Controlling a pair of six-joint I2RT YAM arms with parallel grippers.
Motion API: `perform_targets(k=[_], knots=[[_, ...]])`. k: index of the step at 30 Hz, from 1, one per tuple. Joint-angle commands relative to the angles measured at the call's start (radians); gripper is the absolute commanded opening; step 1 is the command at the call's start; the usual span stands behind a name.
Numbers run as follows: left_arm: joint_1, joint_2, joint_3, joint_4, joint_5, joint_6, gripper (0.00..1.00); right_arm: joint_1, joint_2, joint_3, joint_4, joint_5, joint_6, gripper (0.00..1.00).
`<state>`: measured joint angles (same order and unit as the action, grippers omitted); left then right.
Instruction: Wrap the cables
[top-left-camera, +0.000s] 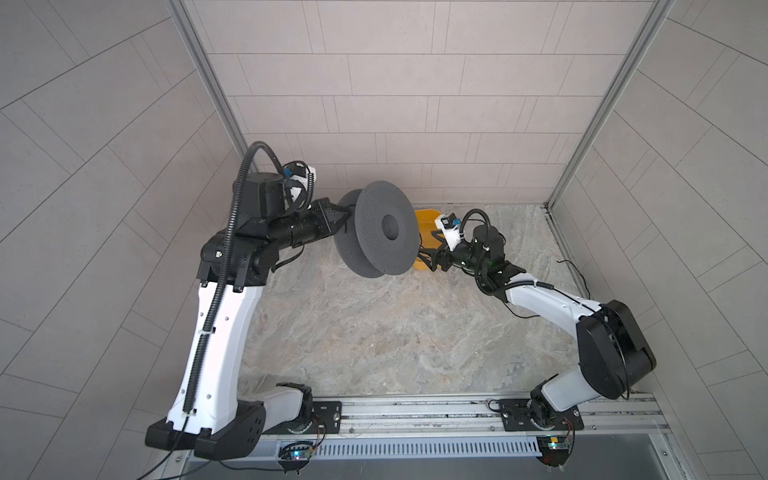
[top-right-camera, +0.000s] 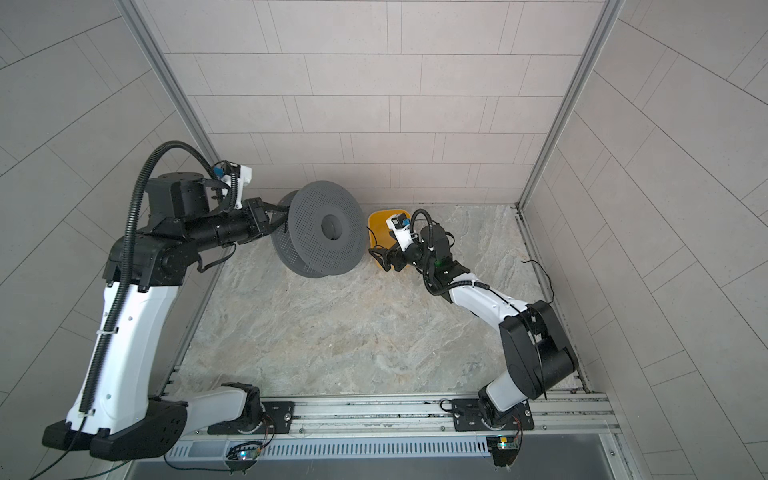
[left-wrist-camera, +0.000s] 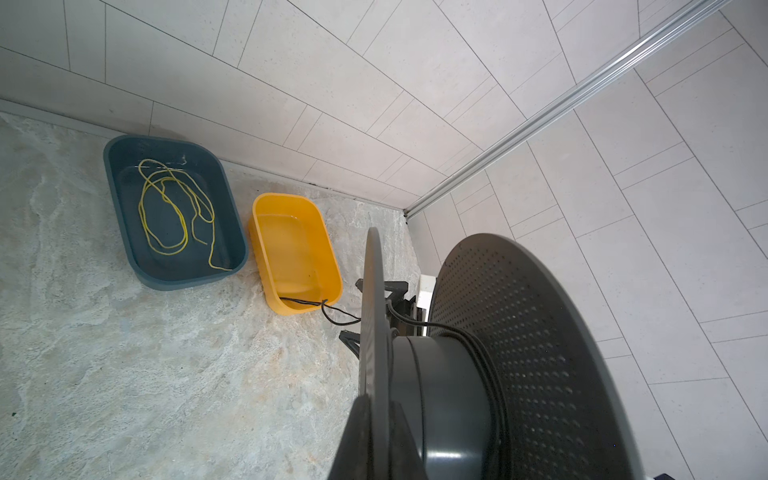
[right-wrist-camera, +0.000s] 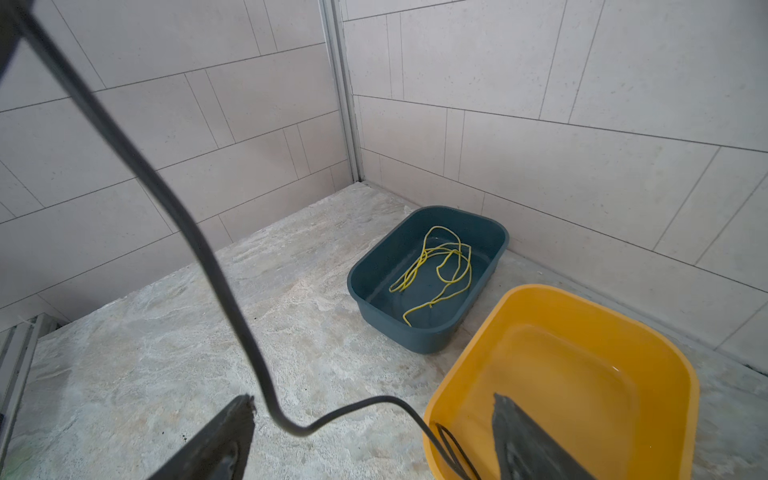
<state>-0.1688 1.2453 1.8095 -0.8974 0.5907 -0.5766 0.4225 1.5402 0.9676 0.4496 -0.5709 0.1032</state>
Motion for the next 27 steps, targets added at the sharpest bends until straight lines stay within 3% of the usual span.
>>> perform_targets(k=[1, 6, 13, 19, 23, 27], knots=[[0.0, -0.041, 0.024, 0.101, 0.034, -0.032, 0.0, 0.017, 0.015, 0.015, 0.062, -0.035, 0.012, 0.86], [0.0, -0.042, 0.02, 0.14, 0.056, -0.069, 0.0, 0.03, 0.06, 0.017, 0.123, -0.009, 0.043, 0.8], [0.0, -0.071, -0.044, 0.225, 0.06, -0.129, 0.0, 0.032, 0.148, 0.043, 0.185, 0.001, 0.111, 0.42], [0.001, -0.073, -0.062, 0.249, 0.014, -0.142, 0.0, 0.034, 0.129, 0.005, 0.173, 0.01, 0.124, 0.08], [0.003, -0.083, -0.109, 0.324, -0.016, -0.201, 0.0, 0.048, 0.09, -0.032, 0.151, 0.032, 0.119, 0.0], [0.002, -0.074, -0.117, 0.357, -0.019, -0.222, 0.0, 0.064, 0.056, -0.053, 0.123, 0.048, 0.11, 0.0]])
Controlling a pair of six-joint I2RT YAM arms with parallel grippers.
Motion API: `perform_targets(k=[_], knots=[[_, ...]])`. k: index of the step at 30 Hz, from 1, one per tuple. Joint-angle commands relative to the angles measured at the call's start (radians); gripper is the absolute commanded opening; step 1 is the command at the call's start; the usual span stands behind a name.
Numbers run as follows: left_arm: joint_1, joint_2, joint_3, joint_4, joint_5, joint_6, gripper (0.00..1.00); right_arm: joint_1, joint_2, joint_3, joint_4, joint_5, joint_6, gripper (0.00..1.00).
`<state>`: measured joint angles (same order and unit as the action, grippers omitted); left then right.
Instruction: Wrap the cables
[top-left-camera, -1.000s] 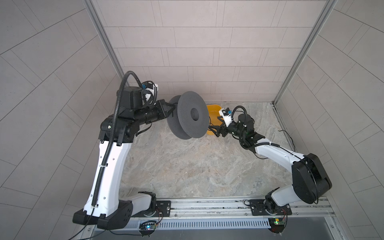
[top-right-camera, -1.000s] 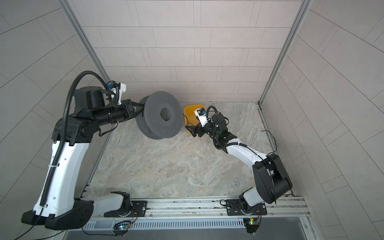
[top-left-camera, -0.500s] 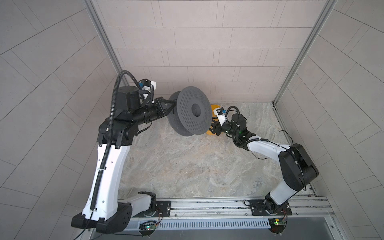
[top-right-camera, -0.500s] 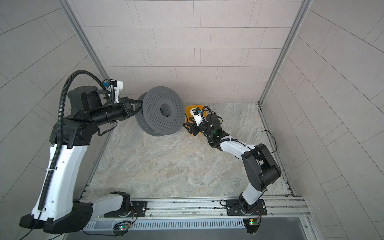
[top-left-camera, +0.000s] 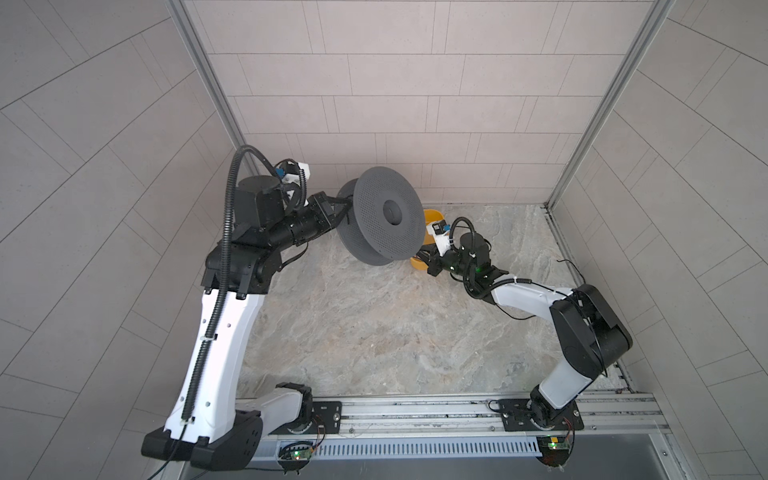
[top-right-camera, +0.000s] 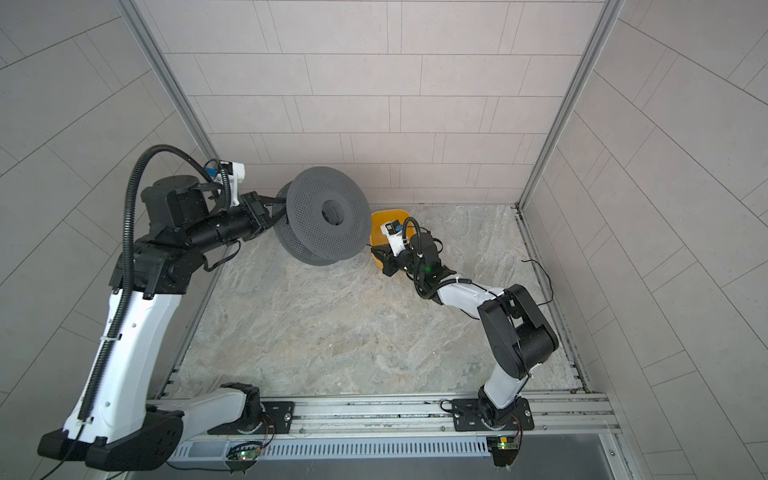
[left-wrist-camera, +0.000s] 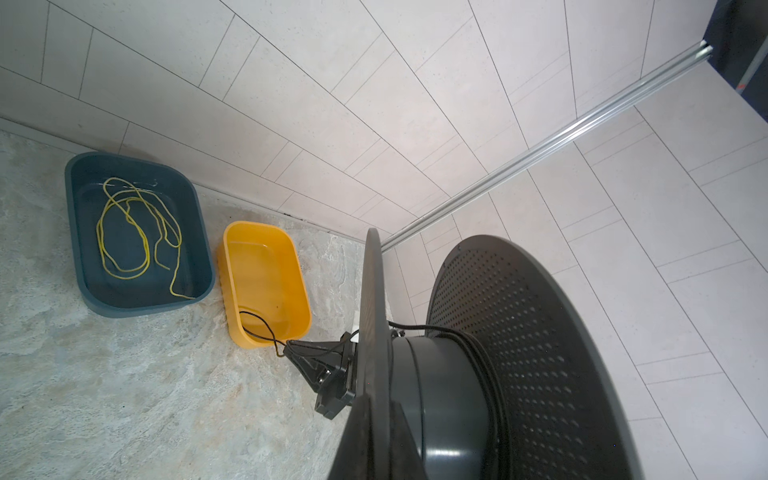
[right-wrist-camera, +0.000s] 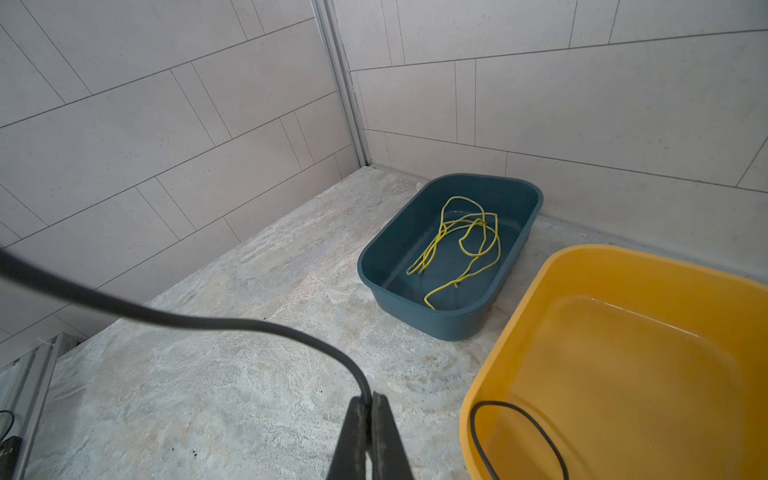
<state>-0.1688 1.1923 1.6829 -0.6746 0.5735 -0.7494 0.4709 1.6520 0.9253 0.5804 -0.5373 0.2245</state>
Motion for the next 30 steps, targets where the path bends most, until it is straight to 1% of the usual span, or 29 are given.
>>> perform_targets(k=[1, 7, 8, 9, 10, 11, 13, 14, 19, 21, 24, 30], knots=[[0.003, -0.019, 0.013, 0.138, 0.002, -0.051, 0.0, 0.019, -0.063, -0.015, -0.015, 0.015, -0.019, 0.0], [0.006, -0.013, 0.037, 0.131, -0.004, -0.048, 0.0, 0.041, -0.095, -0.047, -0.032, 0.034, -0.039, 0.0], [0.006, -0.012, 0.043, 0.133, 0.003, -0.053, 0.0, 0.043, -0.095, -0.05, -0.035, 0.037, -0.046, 0.02], [0.005, -0.01, 0.047, 0.136, 0.011, -0.06, 0.0, 0.042, -0.092, -0.049, -0.039, 0.038, -0.054, 0.17], [0.007, -0.011, 0.052, 0.139, 0.022, -0.068, 0.0, 0.042, -0.09, -0.05, -0.044, 0.046, -0.064, 0.35], [0.006, -0.013, 0.056, 0.141, 0.029, -0.068, 0.0, 0.042, -0.088, -0.048, -0.05, 0.055, -0.076, 0.5], [0.006, -0.019, 0.062, 0.137, 0.037, -0.064, 0.0, 0.042, -0.089, -0.045, -0.061, 0.075, -0.098, 0.63], [0.006, -0.019, 0.067, 0.128, 0.038, -0.057, 0.0, 0.042, -0.089, -0.042, -0.067, 0.083, -0.107, 0.66], [0.006, -0.017, 0.099, 0.077, 0.043, -0.03, 0.0, 0.034, -0.114, -0.046, -0.105, 0.112, -0.153, 0.78], [0.006, -0.017, 0.103, 0.076, 0.049, -0.031, 0.0, 0.03, -0.124, -0.054, -0.112, 0.127, -0.168, 0.81], [0.006, -0.017, 0.107, 0.076, 0.055, -0.036, 0.0, 0.014, -0.124, -0.062, -0.114, 0.133, -0.177, 0.82], [0.007, -0.025, 0.103, 0.063, 0.059, -0.03, 0.0, -0.033, -0.1, -0.069, -0.065, 0.095, -0.154, 0.82]])
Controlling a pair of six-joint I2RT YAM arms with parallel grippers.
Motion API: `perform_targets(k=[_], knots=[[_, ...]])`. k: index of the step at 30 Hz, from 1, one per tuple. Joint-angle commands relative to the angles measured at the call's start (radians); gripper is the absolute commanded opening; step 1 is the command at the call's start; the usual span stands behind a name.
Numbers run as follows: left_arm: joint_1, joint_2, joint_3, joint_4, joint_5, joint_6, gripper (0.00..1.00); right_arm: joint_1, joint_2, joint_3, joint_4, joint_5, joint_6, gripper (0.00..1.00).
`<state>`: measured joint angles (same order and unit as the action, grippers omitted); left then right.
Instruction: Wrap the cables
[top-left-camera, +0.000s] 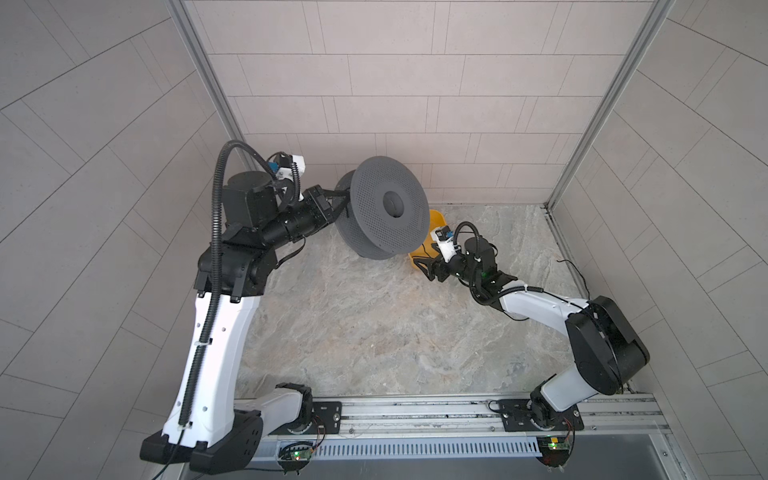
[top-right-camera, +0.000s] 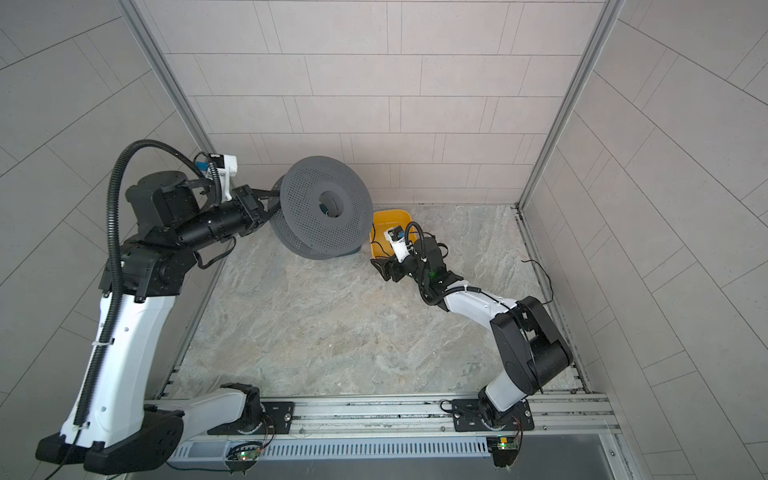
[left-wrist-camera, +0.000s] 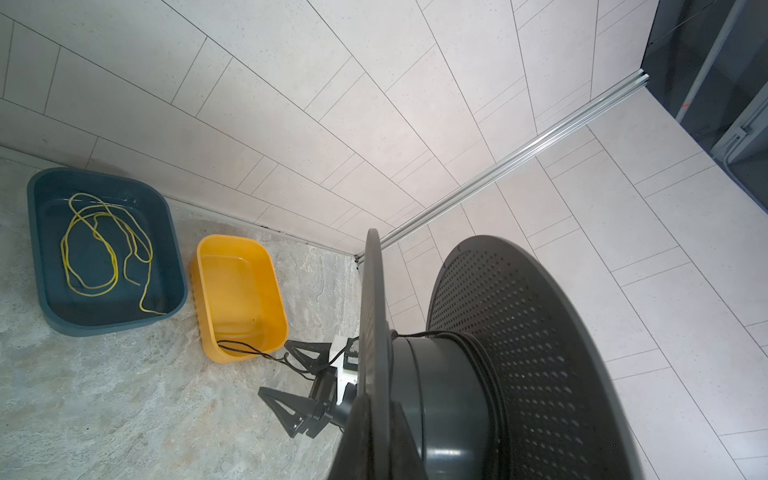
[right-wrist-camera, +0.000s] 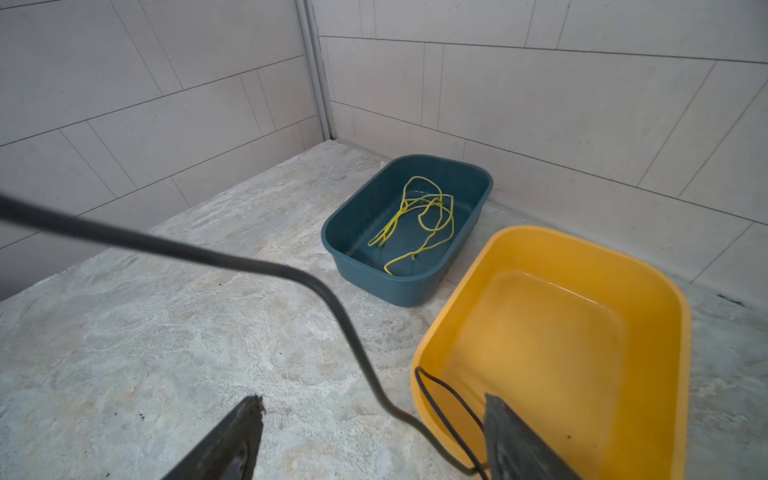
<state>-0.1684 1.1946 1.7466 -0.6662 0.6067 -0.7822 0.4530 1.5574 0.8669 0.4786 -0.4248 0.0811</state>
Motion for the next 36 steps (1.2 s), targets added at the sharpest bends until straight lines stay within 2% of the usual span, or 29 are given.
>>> perform_targets(k=[1, 4, 12, 15, 22, 27, 36], knots=[[0.007, -0.027, 0.039, 0.054, 0.026, 0.003, 0.0, -0.023, 0.005, -0.01, 0.054, -0.034, -0.002, 0.81], [0.006, -0.027, 0.041, 0.053, 0.024, 0.001, 0.0, -0.032, 0.037, 0.013, 0.064, -0.052, 0.002, 0.8], [0.013, -0.017, 0.071, 0.045, 0.036, -0.003, 0.0, -0.034, 0.117, 0.057, 0.095, -0.067, 0.004, 0.62], [0.014, -0.014, 0.076, 0.047, 0.039, -0.005, 0.0, -0.034, 0.126, 0.061, 0.115, -0.056, 0.012, 0.48], [0.021, -0.015, 0.066, 0.064, 0.049, -0.022, 0.0, -0.034, 0.107, 0.043, 0.114, -0.023, -0.004, 0.07], [0.026, -0.016, 0.05, 0.074, 0.045, -0.025, 0.0, -0.031, 0.056, 0.034, 0.063, 0.014, -0.025, 0.0], [0.031, -0.032, -0.07, 0.205, -0.02, -0.092, 0.0, 0.055, -0.091, 0.006, -0.184, 0.223, -0.105, 0.0]])
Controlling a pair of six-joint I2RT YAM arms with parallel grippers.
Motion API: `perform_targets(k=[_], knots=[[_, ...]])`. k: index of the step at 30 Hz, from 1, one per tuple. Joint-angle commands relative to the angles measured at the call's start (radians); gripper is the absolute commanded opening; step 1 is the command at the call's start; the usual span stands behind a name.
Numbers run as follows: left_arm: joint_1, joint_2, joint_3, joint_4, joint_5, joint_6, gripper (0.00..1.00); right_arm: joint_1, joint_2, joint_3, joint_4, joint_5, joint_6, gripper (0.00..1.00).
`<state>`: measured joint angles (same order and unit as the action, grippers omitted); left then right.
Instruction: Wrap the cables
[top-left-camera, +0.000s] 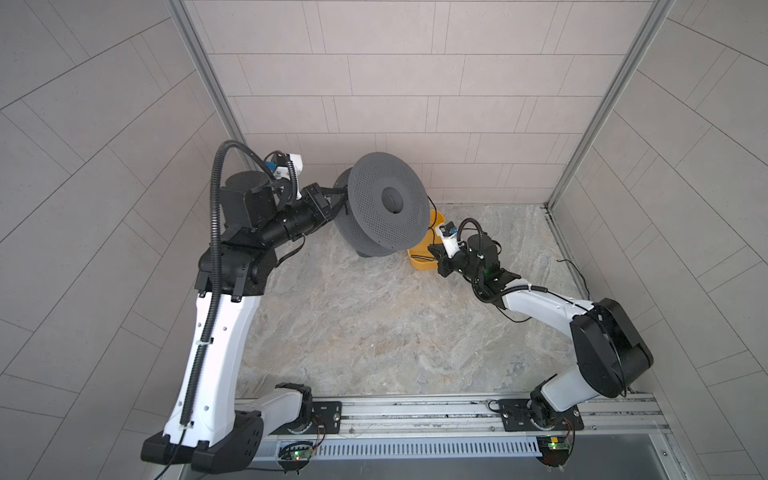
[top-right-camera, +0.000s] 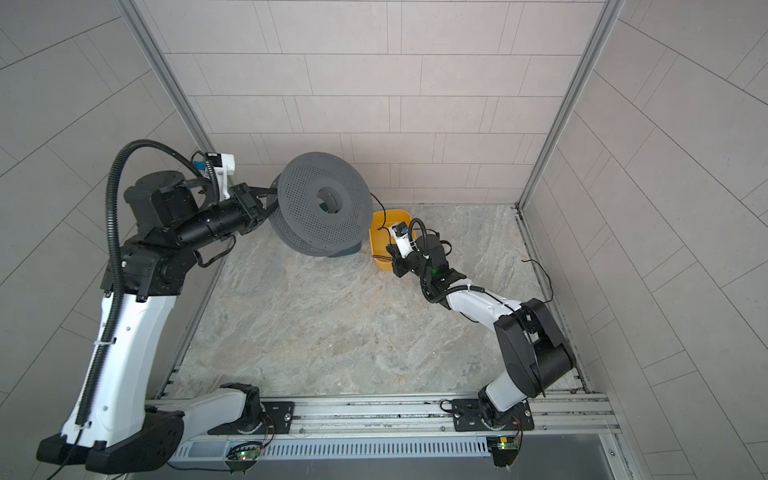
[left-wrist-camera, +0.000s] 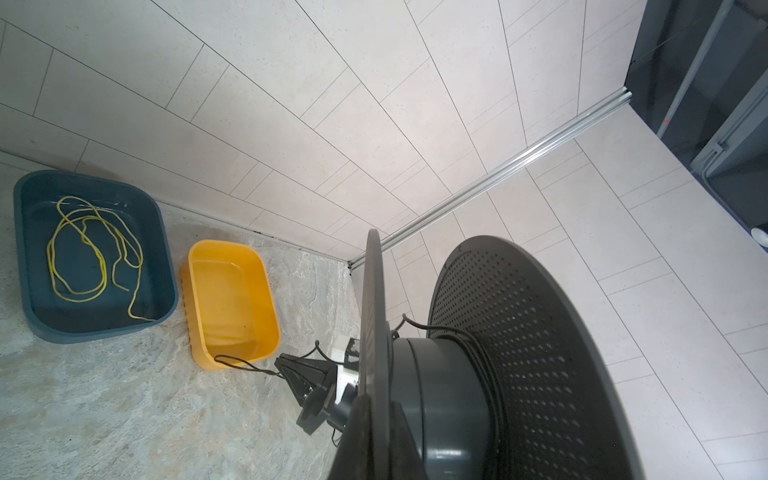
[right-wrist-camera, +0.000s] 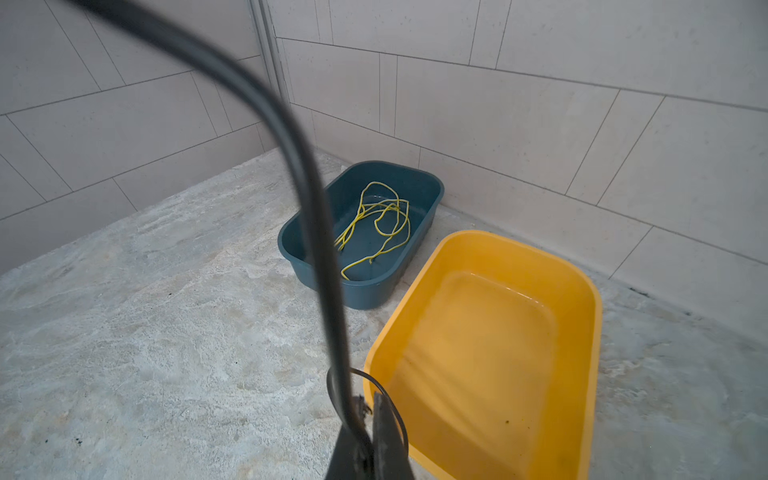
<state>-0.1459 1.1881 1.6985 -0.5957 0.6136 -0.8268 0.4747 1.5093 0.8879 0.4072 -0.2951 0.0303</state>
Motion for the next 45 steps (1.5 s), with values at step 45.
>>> perform_targets(k=[45], knots=[[-0.01, -0.045, -0.392, 0.105, -0.55, 0.292, 0.0, 0.598, -0.002, 0.429, -0.611, 0.615, -0.637, 0.0]])
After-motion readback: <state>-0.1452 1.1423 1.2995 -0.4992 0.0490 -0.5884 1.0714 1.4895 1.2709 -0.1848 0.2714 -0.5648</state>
